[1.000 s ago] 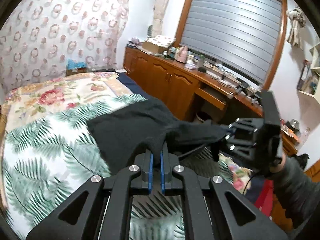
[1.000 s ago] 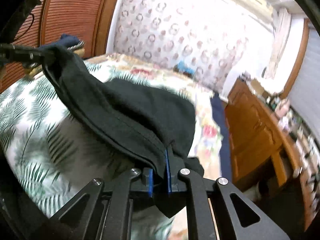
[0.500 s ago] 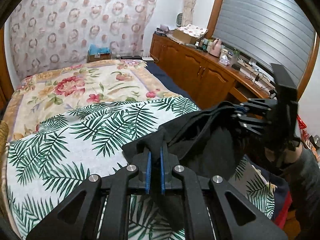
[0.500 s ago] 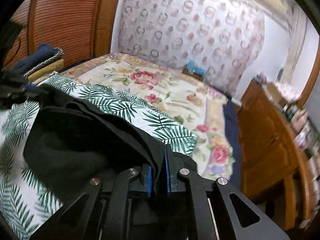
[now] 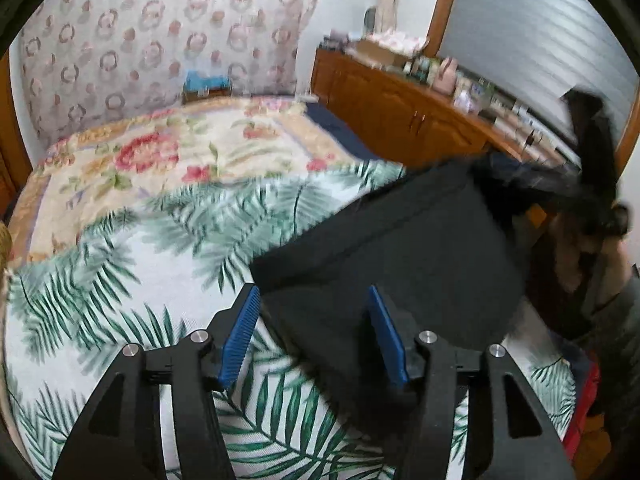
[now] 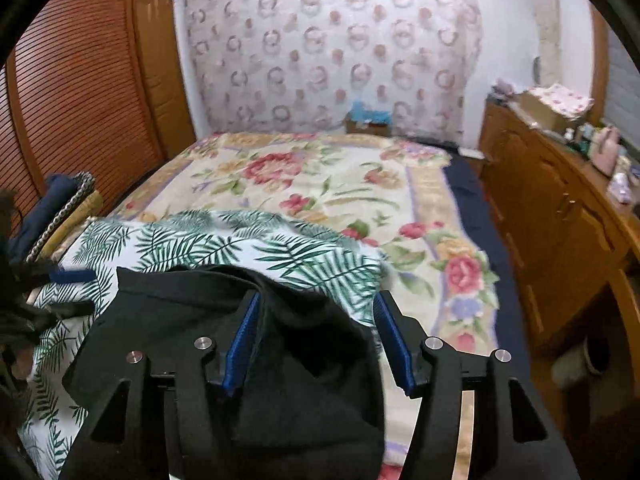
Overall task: Fold small clothes
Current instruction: 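Grasp the folded shirt bundle with both grippers and lift it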
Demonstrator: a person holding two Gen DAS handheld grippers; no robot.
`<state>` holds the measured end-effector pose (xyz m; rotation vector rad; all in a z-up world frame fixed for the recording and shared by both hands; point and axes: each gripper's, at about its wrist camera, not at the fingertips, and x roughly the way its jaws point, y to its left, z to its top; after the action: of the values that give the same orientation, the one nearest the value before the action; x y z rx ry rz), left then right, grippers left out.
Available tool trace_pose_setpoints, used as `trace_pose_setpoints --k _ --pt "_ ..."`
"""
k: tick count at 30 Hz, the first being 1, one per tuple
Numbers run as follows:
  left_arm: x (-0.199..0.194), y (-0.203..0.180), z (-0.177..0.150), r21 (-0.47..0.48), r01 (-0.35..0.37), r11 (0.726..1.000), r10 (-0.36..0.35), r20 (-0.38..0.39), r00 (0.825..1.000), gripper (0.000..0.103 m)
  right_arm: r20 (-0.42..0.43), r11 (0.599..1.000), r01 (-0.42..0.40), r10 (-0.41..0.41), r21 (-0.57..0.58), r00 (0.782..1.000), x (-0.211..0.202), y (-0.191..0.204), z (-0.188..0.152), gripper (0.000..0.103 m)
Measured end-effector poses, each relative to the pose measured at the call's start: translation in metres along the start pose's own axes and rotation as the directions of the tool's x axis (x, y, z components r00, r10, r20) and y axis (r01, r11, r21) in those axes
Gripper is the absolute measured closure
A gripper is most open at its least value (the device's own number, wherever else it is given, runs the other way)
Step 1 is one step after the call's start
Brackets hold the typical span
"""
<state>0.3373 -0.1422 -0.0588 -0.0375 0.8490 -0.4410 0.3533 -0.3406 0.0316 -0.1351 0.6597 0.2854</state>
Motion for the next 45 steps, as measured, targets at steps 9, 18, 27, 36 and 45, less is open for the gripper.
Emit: trace_pose_setpoints --k 9,18,27,36,45 --pt "0.016 0.004 -0.007 -0.059 0.023 0.998 -0.027 -0.061 0.998 0.045 -0.073 0.997 -0.034 0.039 0.064 0.997 -0.005 -0.004 -0.018 0.032" --pt "0.033 0.008 0.003 -0.121 0.098 0.988 -0.109 -0.087 0.990 0.042 -0.160 0.935 -0.183 0.239 0.303 0.958 0.022 -0.023 -0.061 0.031" --pt "0.042 0.008 0.013 -0.160 0.166 0.973 -0.186 -0.115 0.976 0.063 -0.152 0.930 -0.247 0.295 0.273 0.943 0.011 -0.025 -0.060 0.046" --pt "0.045 0.005 0.017 -0.124 0.180 0.976 -0.194 -0.110 0.975 0.081 -0.173 0.956 -0.240 0.268 0.170 0.948 0.018 -0.012 -0.053 0.082" --pt "-0.038 -0.011 0.027 -0.082 0.254 0.964 -0.247 0.086 0.965 0.089 -0.016 0.979 -0.175 0.178 0.104 0.984 -0.038 0.002 -0.040 0.086"
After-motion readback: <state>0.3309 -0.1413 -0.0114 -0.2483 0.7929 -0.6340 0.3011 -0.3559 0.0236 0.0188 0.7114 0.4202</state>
